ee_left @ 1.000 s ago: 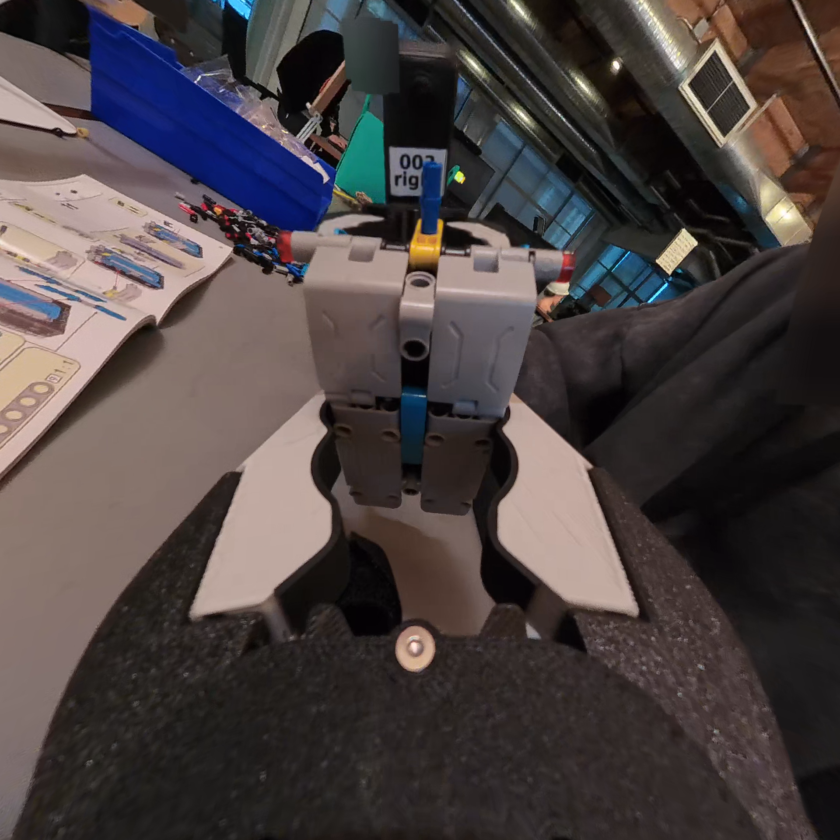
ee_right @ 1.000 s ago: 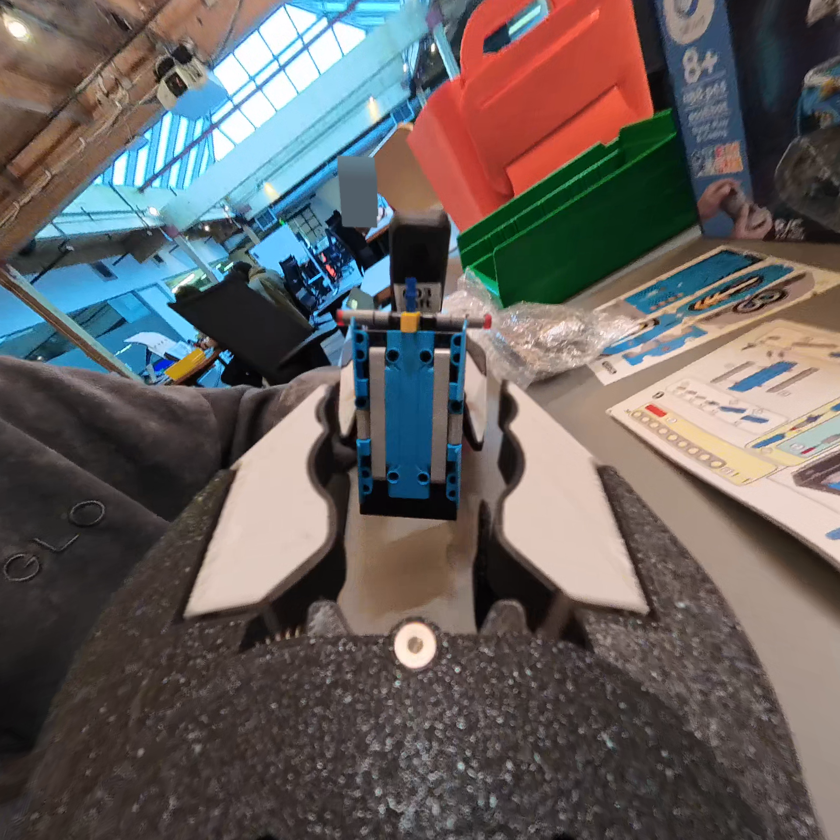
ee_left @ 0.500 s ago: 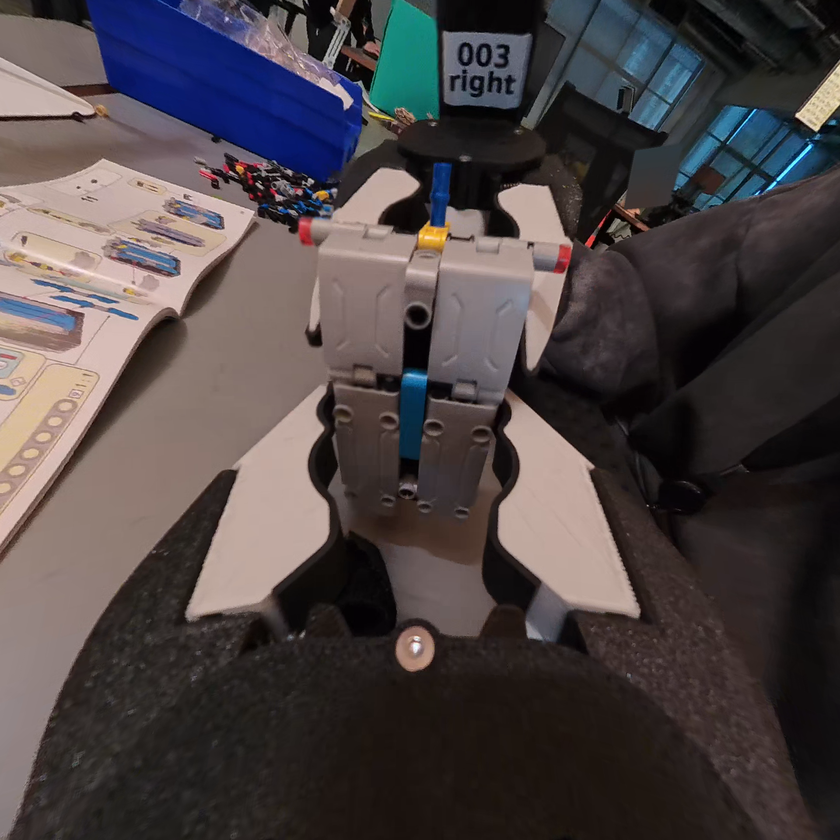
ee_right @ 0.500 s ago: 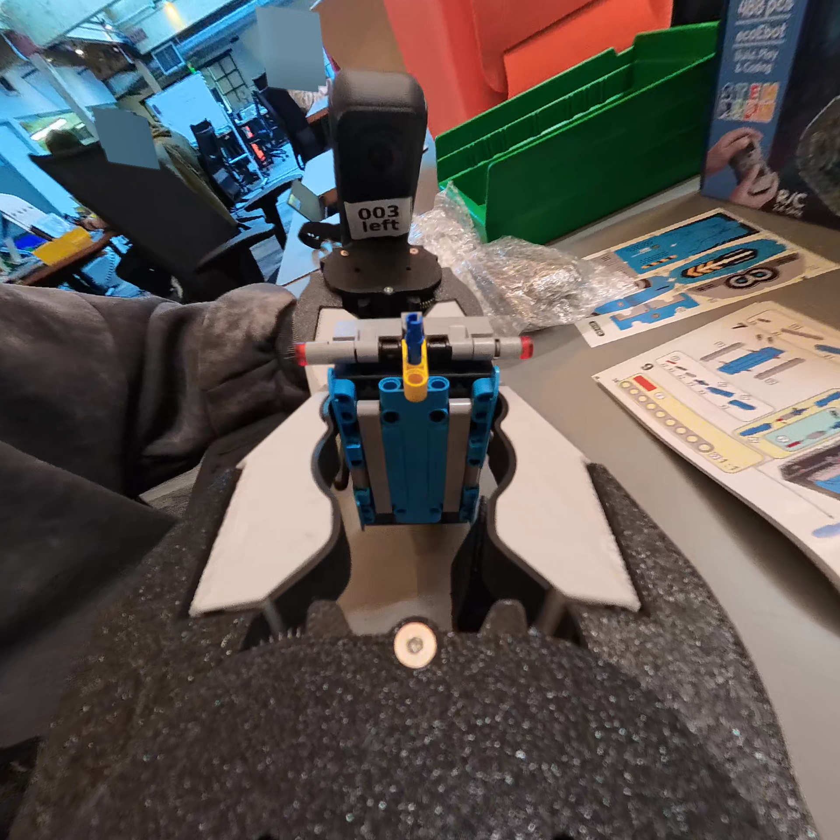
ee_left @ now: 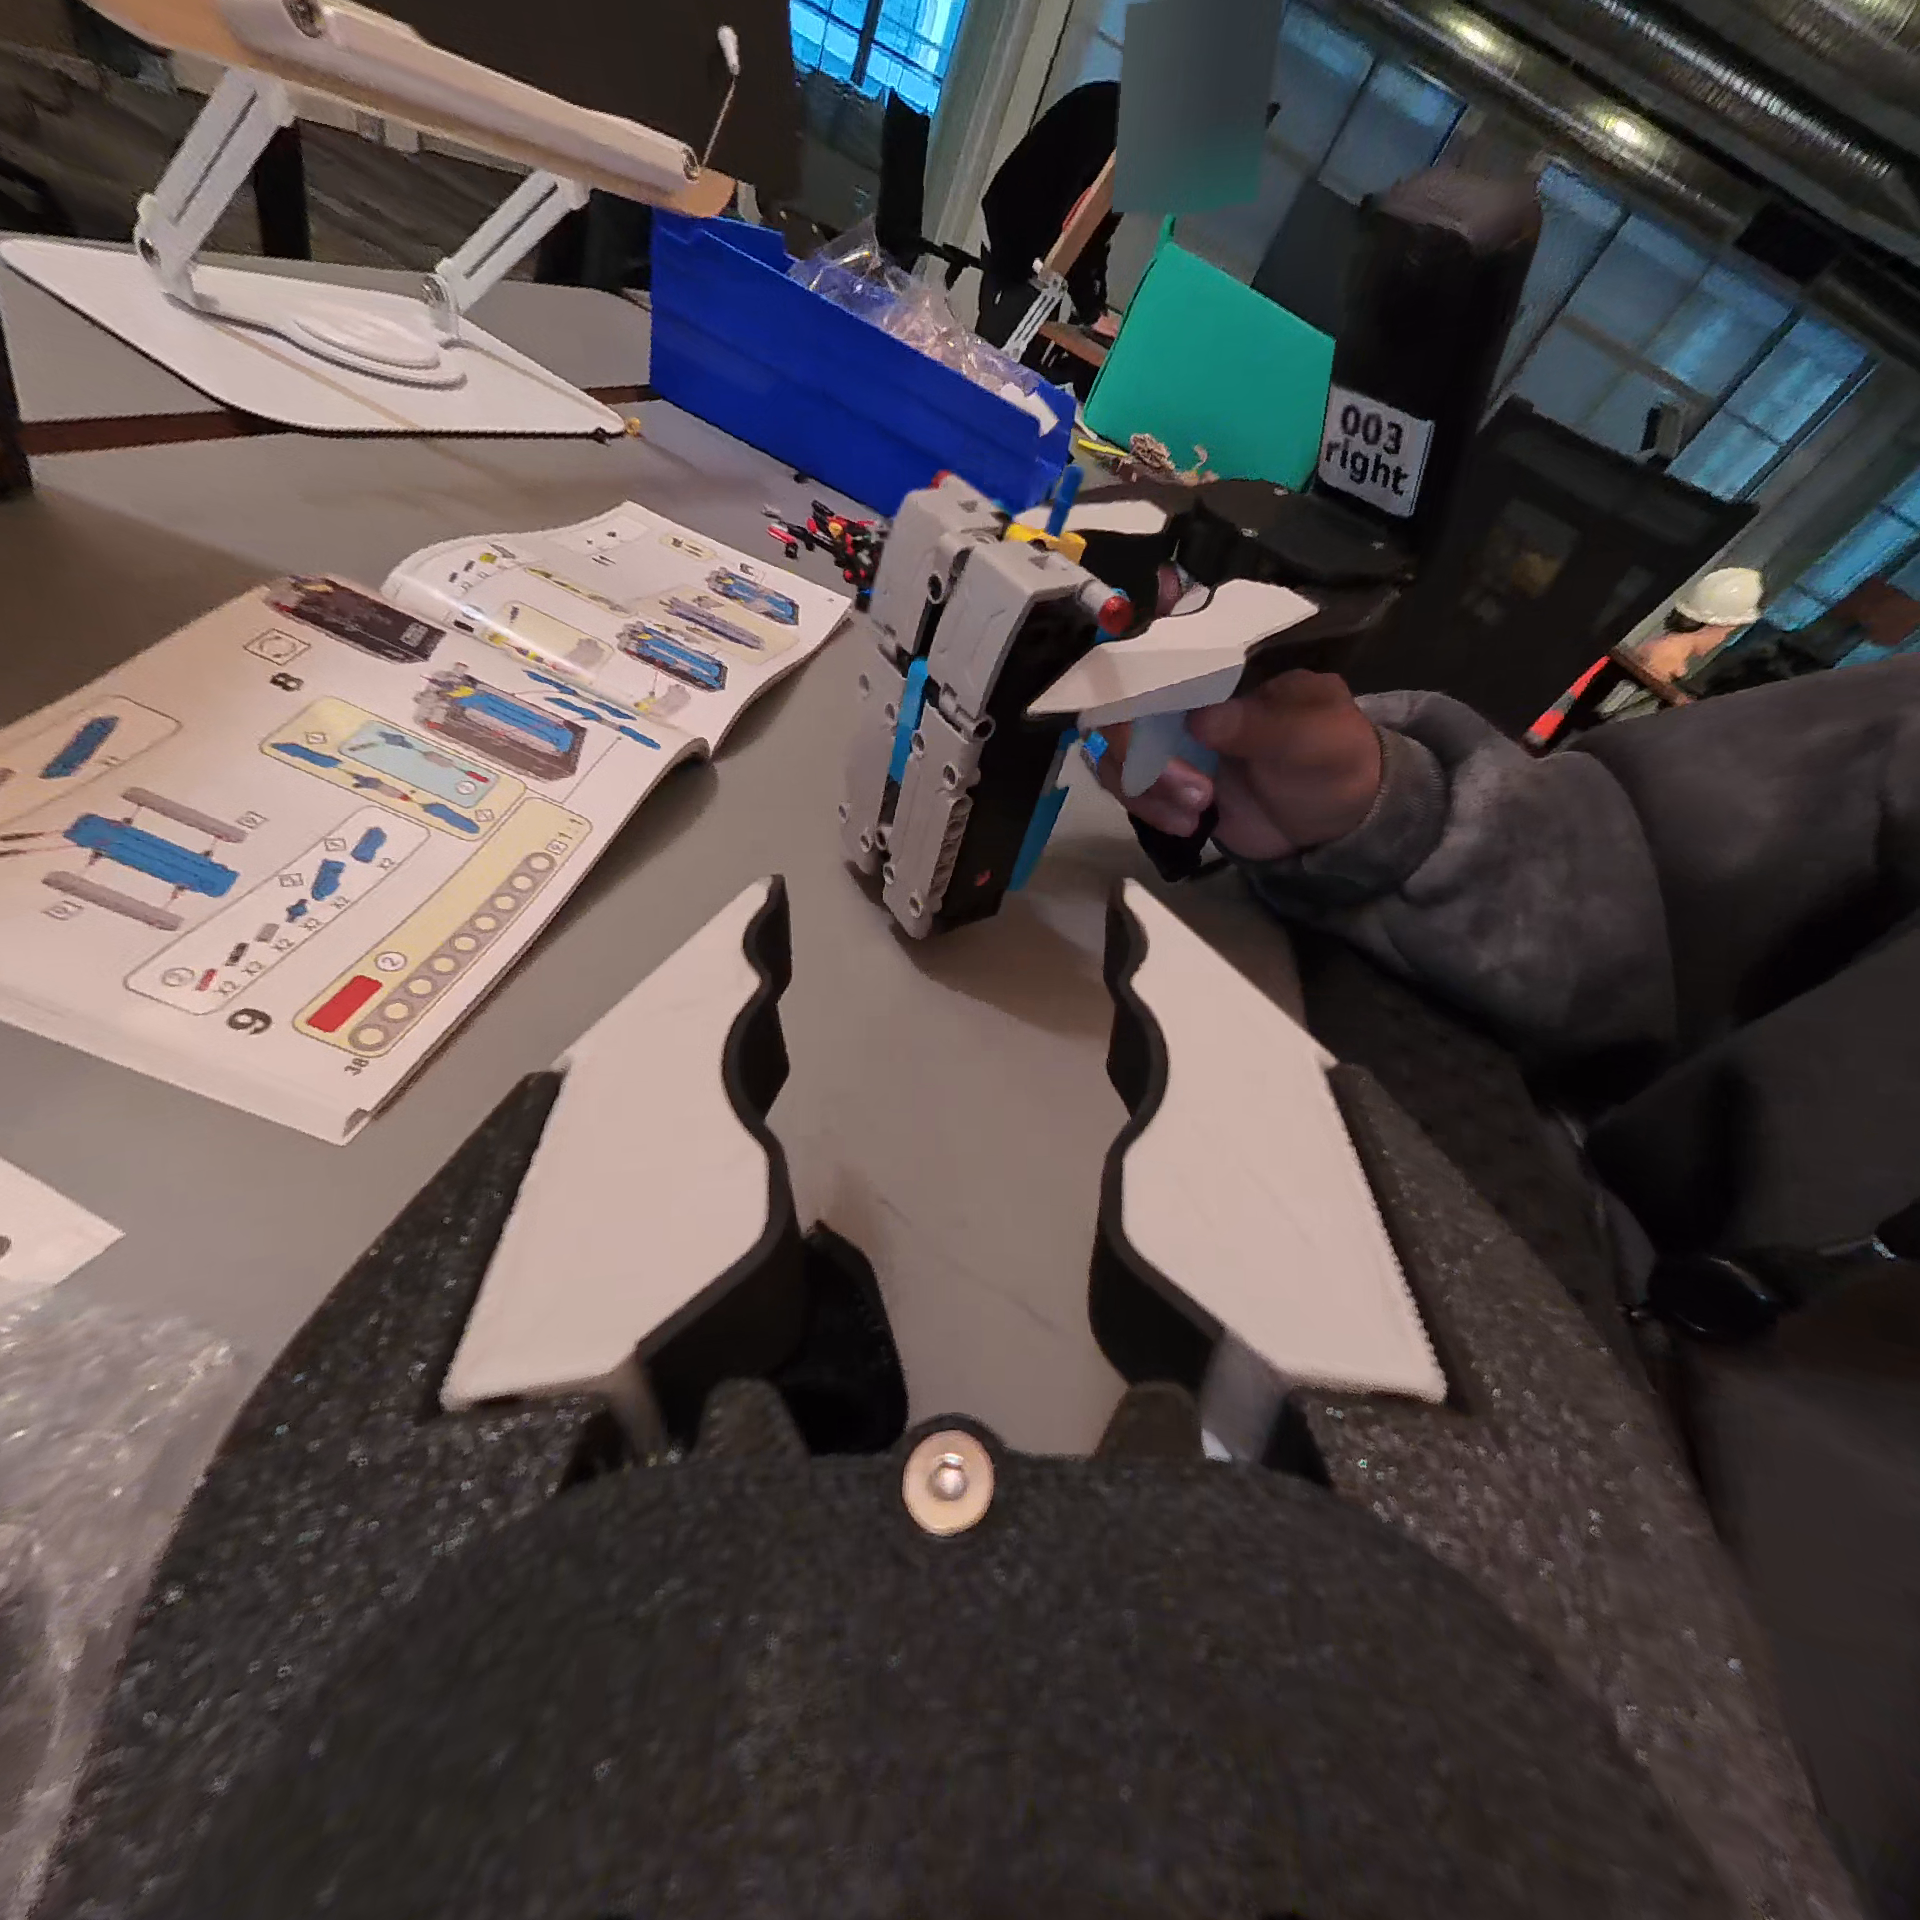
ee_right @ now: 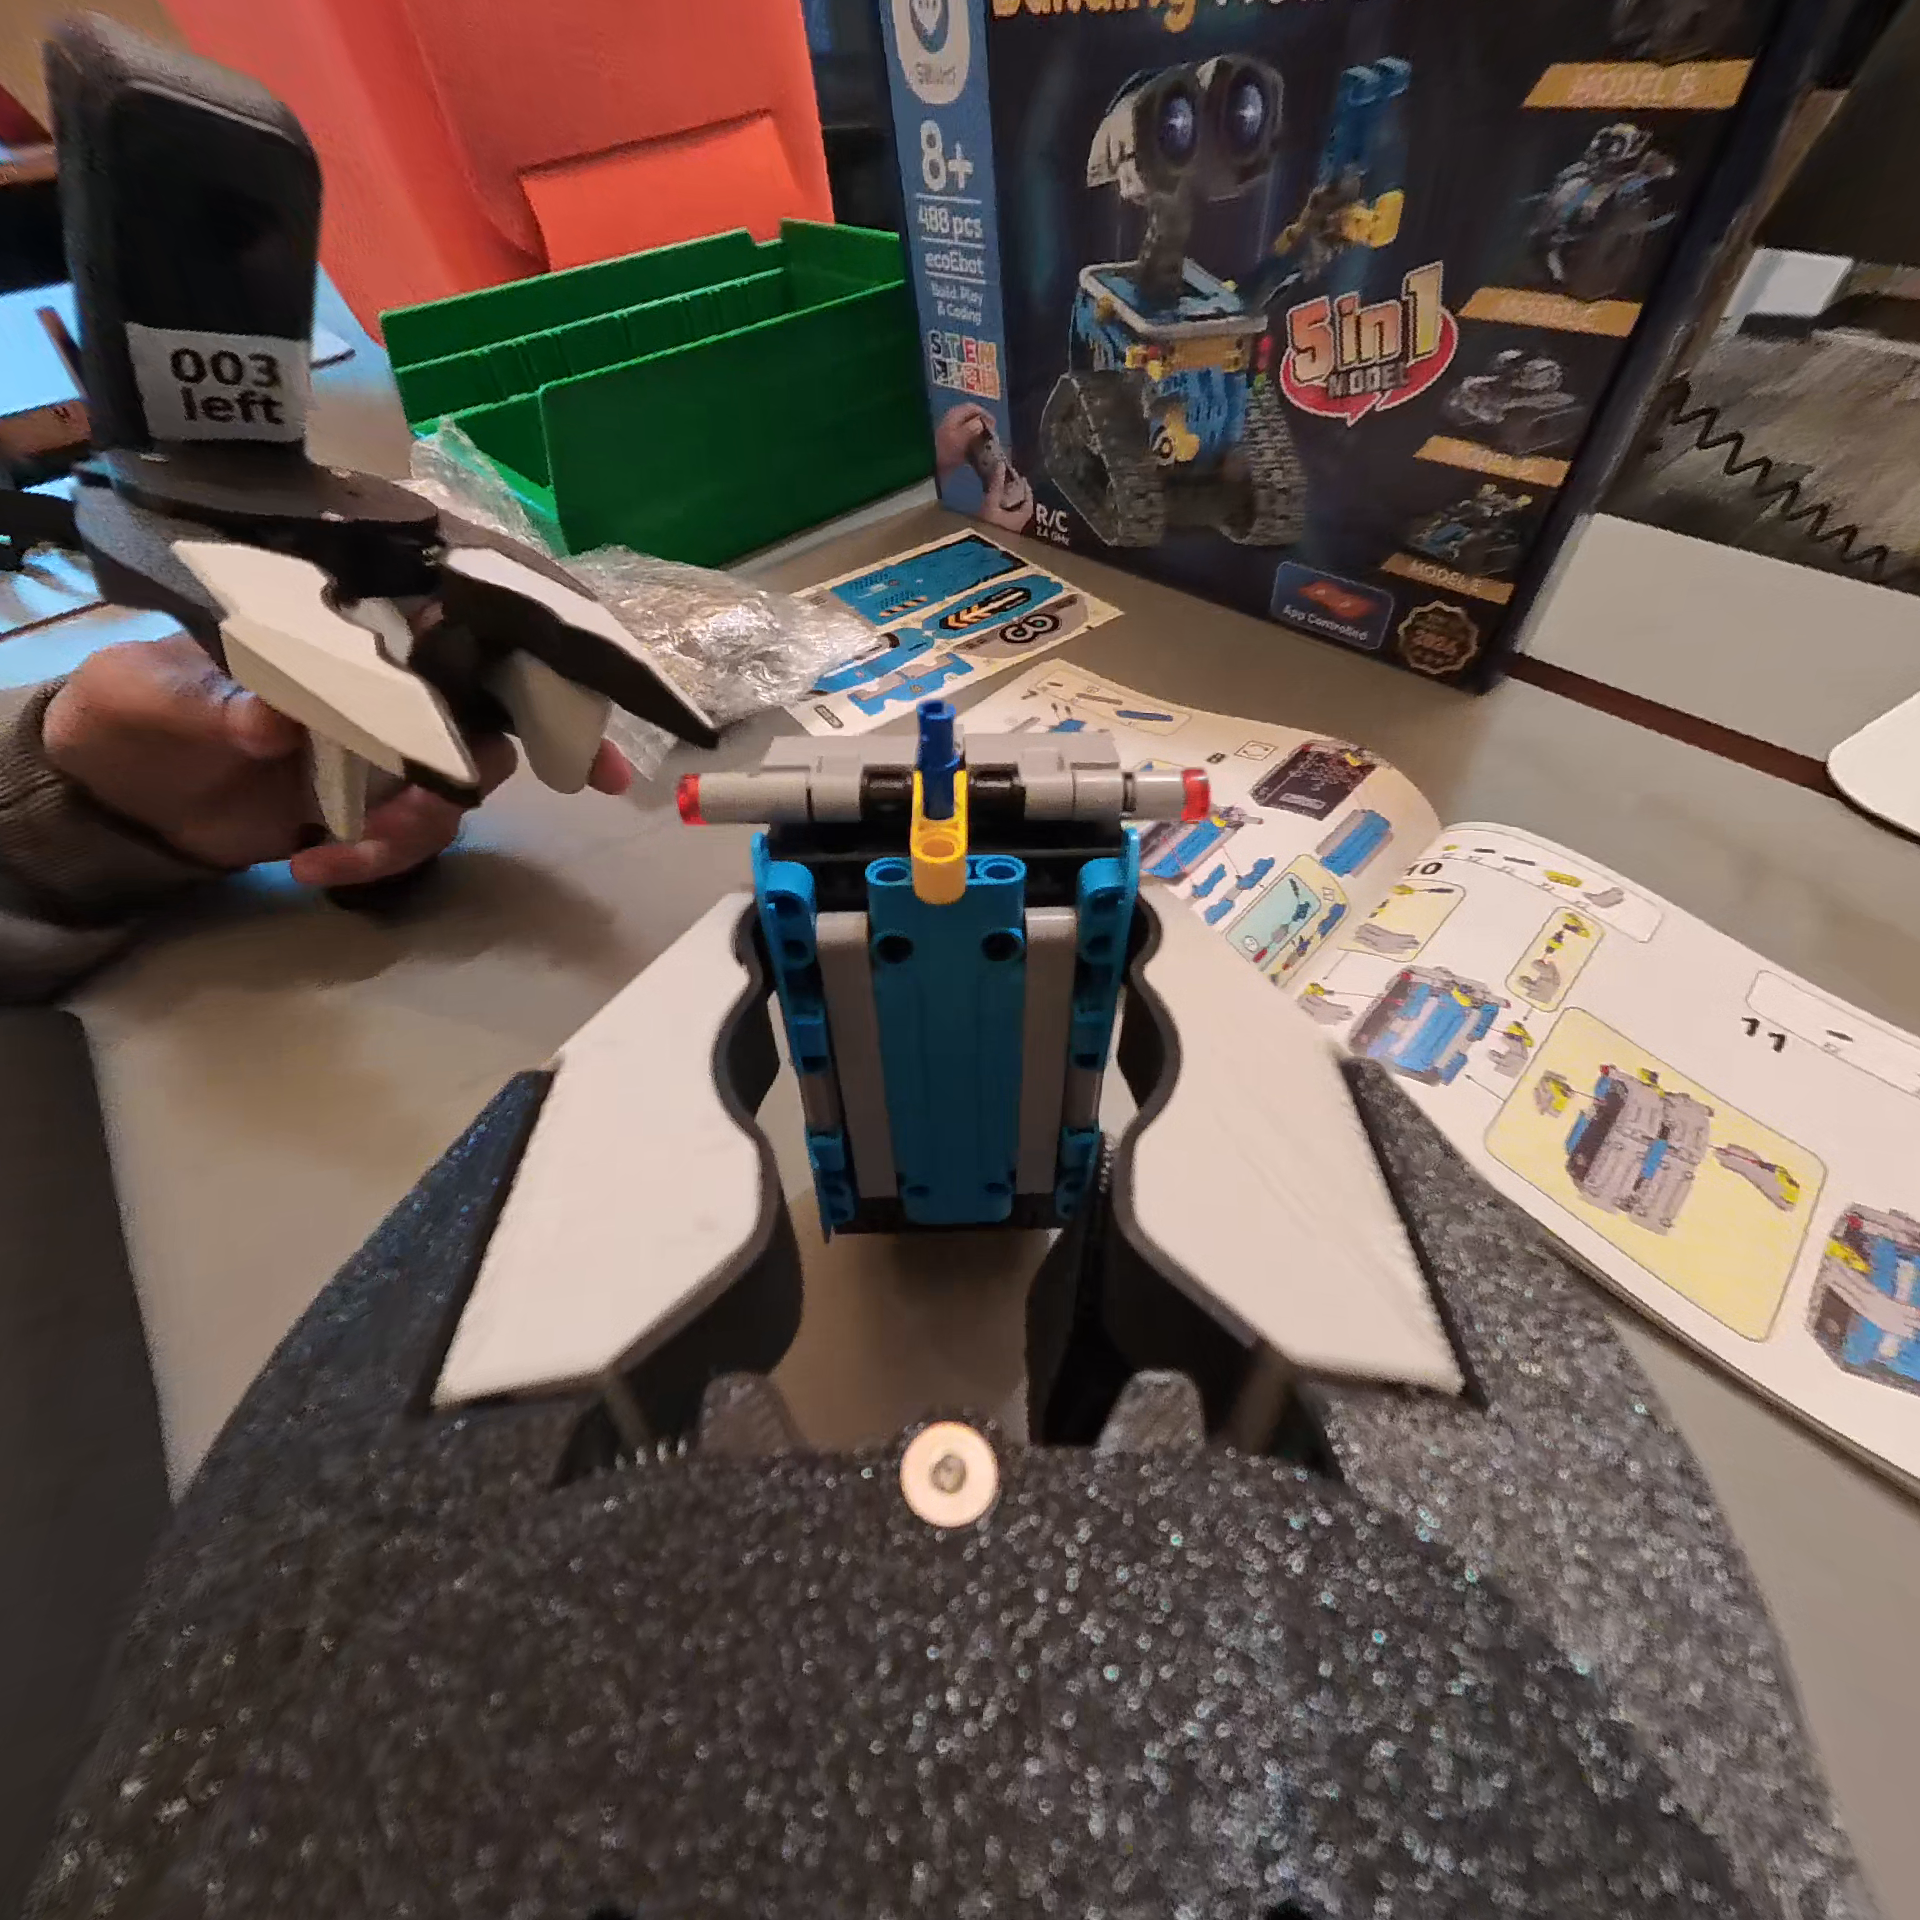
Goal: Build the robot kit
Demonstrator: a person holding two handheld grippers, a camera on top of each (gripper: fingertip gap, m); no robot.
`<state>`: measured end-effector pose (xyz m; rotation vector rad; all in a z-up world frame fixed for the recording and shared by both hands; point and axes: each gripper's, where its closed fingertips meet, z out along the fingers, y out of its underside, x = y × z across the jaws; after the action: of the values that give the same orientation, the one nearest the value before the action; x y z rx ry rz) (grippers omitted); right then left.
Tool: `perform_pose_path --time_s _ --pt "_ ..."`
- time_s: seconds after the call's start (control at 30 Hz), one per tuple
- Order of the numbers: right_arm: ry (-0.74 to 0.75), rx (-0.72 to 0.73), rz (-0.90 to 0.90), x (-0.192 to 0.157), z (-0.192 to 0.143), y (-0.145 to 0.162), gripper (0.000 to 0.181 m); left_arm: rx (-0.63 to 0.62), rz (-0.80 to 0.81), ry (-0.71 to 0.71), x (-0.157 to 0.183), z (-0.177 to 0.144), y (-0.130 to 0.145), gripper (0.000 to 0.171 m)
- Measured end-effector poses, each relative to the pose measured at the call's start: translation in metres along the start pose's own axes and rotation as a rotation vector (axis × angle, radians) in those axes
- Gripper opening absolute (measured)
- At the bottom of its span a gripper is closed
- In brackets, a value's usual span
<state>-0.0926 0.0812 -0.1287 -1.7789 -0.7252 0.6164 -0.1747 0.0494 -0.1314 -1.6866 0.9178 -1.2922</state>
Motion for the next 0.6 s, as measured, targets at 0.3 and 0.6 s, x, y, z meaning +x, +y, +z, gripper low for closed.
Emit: perform_pose_path --time_s 0.3,0.6 --pt "0.014 -0.041 0.015 -0.001 0.005 0.012 0.066 -0.092 0.135 -0.031 0.008 0.011 0.015 0.055" --pt "0.000 -0.075 0.039 -0.009 0.002 0.022 0.068 -0.058 0.250 -0.108 -0.001 0.000 0.008 0.054"
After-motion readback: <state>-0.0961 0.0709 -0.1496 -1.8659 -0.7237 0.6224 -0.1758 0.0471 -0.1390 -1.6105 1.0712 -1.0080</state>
